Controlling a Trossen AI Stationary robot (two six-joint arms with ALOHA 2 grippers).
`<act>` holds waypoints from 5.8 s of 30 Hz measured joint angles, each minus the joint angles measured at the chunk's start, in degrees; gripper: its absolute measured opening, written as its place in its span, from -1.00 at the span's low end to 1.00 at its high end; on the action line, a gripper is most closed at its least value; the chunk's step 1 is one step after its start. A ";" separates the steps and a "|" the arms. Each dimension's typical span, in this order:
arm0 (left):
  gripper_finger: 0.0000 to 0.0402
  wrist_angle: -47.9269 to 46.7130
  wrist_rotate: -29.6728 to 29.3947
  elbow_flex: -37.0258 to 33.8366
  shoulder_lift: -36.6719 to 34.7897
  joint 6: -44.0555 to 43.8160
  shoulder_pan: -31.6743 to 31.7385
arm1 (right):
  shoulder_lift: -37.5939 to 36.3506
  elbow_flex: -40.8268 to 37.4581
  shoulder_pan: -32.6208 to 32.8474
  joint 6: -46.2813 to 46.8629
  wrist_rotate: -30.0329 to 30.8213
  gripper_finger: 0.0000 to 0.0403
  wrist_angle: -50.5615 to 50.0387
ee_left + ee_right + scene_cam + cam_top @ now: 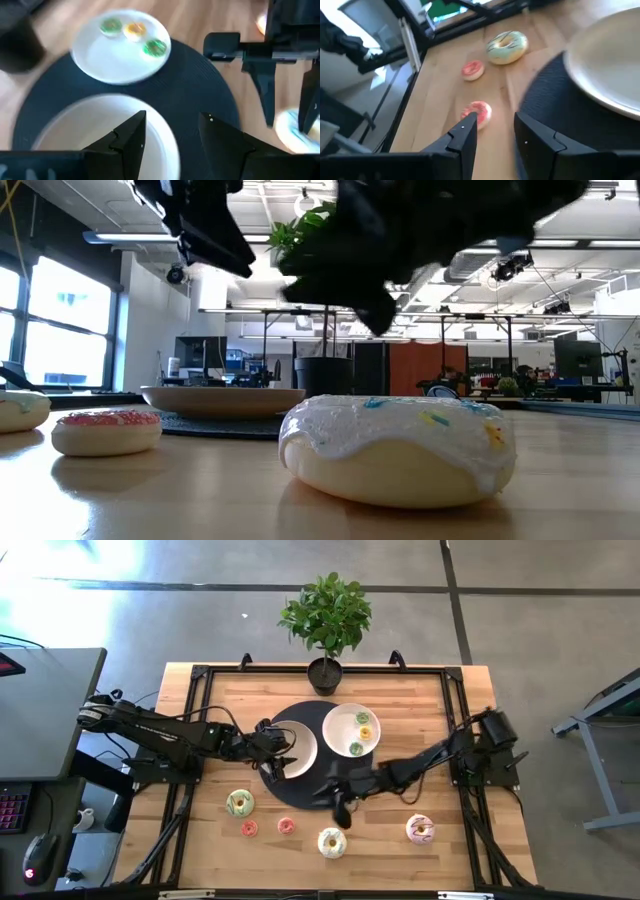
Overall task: Pick & Place donuts
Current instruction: Put the small right pink donut on the right white plate, then put the small pink donut on the right white plate
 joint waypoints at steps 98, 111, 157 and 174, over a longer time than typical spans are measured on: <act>-0.11 -24.81 -5.35 6.07 -14.12 -3.02 -1.14 | -5.35 0.78 -38.66 -20.40 2.98 -0.47 -32.25; -0.11 -24.81 -5.63 6.07 -14.12 -0.67 -1.15 | -13.55 0.87 -24.49 -24.73 -1.37 -0.47 -28.56; -0.14 -12.74 16.86 -2.74 20.18 -8.10 -26.29 | -13.91 0.89 -9.82 -25.80 7.19 -0.46 -29.36; -0.91 -14.86 16.65 6.70 19.65 1.63 -21.72 | -14.21 0.87 -9.84 -26.73 7.48 -0.46 -29.08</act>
